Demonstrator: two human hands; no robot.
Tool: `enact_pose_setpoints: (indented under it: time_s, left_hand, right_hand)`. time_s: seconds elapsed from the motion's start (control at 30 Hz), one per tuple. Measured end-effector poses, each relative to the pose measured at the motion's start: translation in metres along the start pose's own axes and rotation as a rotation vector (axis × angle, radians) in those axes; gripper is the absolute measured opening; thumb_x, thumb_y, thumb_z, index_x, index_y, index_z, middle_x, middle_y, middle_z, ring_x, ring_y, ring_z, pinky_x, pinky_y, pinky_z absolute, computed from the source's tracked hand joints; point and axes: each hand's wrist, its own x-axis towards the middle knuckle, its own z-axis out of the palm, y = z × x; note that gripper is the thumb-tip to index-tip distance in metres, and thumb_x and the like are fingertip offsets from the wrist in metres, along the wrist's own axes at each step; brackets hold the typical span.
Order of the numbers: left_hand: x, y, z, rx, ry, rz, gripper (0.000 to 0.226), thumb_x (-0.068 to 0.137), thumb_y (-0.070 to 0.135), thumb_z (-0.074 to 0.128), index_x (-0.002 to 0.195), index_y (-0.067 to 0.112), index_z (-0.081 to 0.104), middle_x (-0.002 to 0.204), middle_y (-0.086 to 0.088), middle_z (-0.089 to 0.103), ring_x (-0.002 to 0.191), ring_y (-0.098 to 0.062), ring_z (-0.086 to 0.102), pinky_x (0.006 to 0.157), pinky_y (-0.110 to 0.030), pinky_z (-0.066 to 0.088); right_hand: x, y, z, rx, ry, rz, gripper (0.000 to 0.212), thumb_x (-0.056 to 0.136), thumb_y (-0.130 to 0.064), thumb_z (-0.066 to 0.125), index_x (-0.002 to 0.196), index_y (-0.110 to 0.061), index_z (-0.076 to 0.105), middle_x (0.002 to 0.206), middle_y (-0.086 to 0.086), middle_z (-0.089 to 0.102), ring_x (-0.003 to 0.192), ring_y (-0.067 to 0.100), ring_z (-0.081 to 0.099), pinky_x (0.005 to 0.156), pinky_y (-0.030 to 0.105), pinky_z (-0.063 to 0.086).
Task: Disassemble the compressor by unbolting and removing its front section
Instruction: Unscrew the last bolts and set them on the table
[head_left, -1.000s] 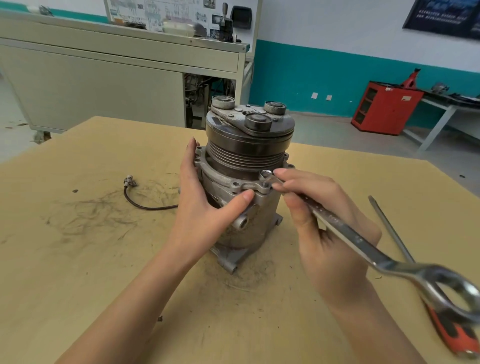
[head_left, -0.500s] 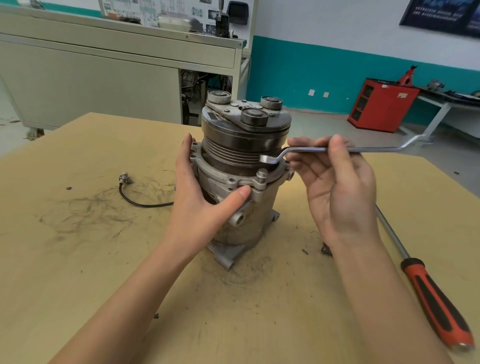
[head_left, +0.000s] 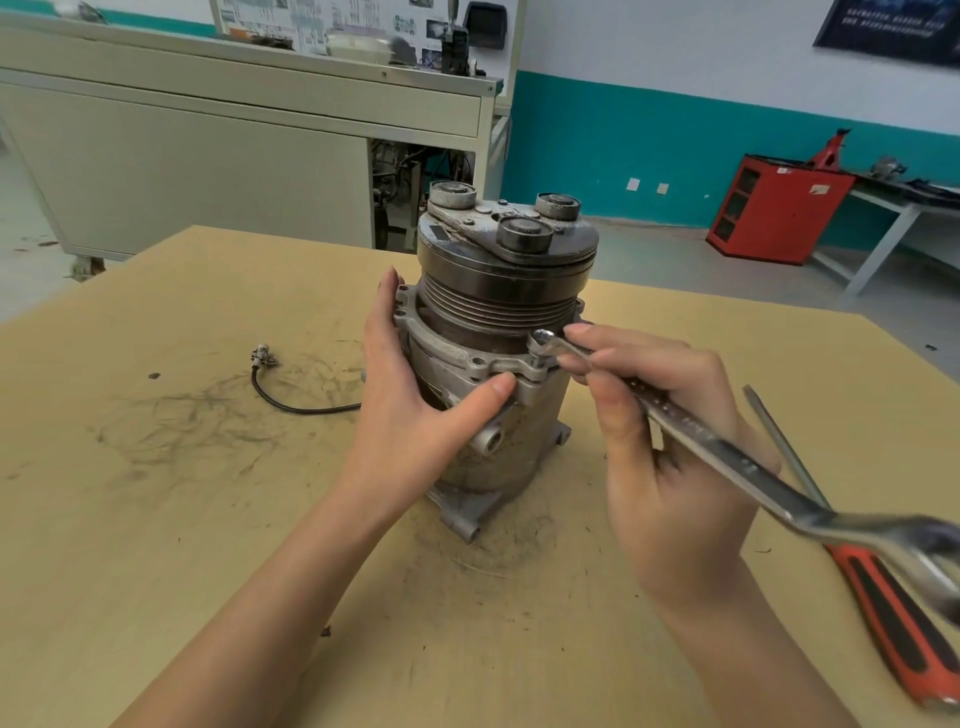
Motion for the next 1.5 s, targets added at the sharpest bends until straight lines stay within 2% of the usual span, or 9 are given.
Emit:
enact_pose_setpoints:
  time_s: [0.3,0.5,0.63,0.77,0.93,1.03,1.23,1.4,1.5]
  left_hand:
    - [0.0,-0.001,0.001,-0.001,0.007,0.001,0.114,0.061,0.062,0.07,0.15,0.039,0.003,0.155,0.018,0.018,0.142,0.0,0.024,0.118,-0.039,0.027]
    - [-0.001,0.0,0.001,-0.005,0.008,-0.001,0.114,0.061,0.062,0.069,0.151,0.037,0.003,0.156,0.015,0.019,0.143,-0.002,0.024,0.118,-0.039,0.026]
    - [0.0,0.0,0.001,-0.002,0.008,-0.004,0.114,0.06,0.061,0.069,0.151,0.035,0.004,0.156,0.011,0.022,0.143,-0.004,0.025,0.117,-0.04,0.028]
    - [-0.001,0.001,0.001,0.001,0.006,-0.001,0.115,0.061,0.061,0.069,0.151,0.035,0.004,0.157,0.012,0.02,0.142,-0.003,0.025,0.118,-0.04,0.027]
    - [0.0,0.001,0.0,0.016,0.004,-0.007,0.115,0.06,0.064,0.069,0.151,0.039,0.003,0.156,0.015,0.018,0.143,-0.003,0.024,0.118,-0.041,0.027]
    - [0.0,0.0,0.0,0.009,0.002,-0.005,0.115,0.06,0.064,0.07,0.15,0.04,0.003,0.157,0.016,0.017,0.142,-0.001,0.023,0.118,-0.04,0.027]
    - [0.0,0.0,0.0,0.003,-0.005,-0.007,0.114,0.059,0.065,0.071,0.149,0.042,0.005,0.155,0.018,0.02,0.141,0.0,0.026,0.117,-0.039,0.03]
    - [0.0,-0.001,0.0,-0.007,0.001,-0.003,0.112,0.06,0.062,0.071,0.149,0.039,0.008,0.153,0.014,0.026,0.139,0.0,0.029,0.117,-0.038,0.03]
    - [0.0,-0.001,-0.001,-0.006,0.003,-0.002,0.113,0.06,0.062,0.071,0.15,0.037,0.008,0.153,0.013,0.027,0.139,0.0,0.03,0.117,-0.038,0.03]
  right_hand:
    - [0.004,0.012,0.001,0.091,0.033,0.036,0.012,0.099,-0.029,0.042,0.103,-0.019,0.05,0.099,0.009,0.062,0.088,0.03,0.067,0.076,0.044,0.055]
    - [-0.003,0.014,0.001,-0.05,-0.025,-0.148,0.02,0.099,-0.024,0.044,0.098,-0.005,0.049,0.096,0.017,0.066,0.095,0.016,0.065,0.084,0.021,0.051]
    - [-0.006,0.012,0.008,-0.172,-0.03,-0.238,0.02,0.1,-0.023,0.042,0.095,-0.005,0.048,0.094,0.018,0.067,0.092,0.017,0.063,0.086,0.018,0.05]
    - [0.002,0.014,0.007,0.198,0.018,0.042,0.01,0.099,-0.014,0.038,0.092,-0.015,0.045,0.096,0.014,0.062,0.08,0.022,0.066,0.076,0.027,0.053]
    - [0.031,0.031,-0.005,0.731,-0.012,0.718,0.018,0.1,-0.012,0.028,0.089,-0.012,0.042,0.082,0.012,0.071,0.068,0.021,0.067,0.066,0.028,0.054]
    - [0.039,0.034,-0.01,0.819,-0.035,0.841,0.025,0.101,-0.013,0.03,0.085,-0.011,0.049,0.08,0.012,0.072,0.069,0.018,0.067,0.065,0.024,0.054]
    - [0.031,0.016,-0.013,0.415,0.123,0.361,0.011,0.094,-0.016,0.053,0.087,-0.013,0.06,0.084,0.008,0.073,0.069,0.023,0.071,0.063,0.026,0.055]
    - [0.016,0.004,-0.013,0.055,-0.014,0.011,0.007,0.09,-0.013,0.059,0.092,-0.011,0.065,0.091,0.005,0.07,0.087,0.017,0.069,0.075,0.033,0.056]
    - [0.006,0.003,-0.012,-0.126,-0.056,-0.149,0.017,0.093,-0.016,0.057,0.093,-0.001,0.063,0.094,0.01,0.068,0.089,0.015,0.068,0.08,0.025,0.054]
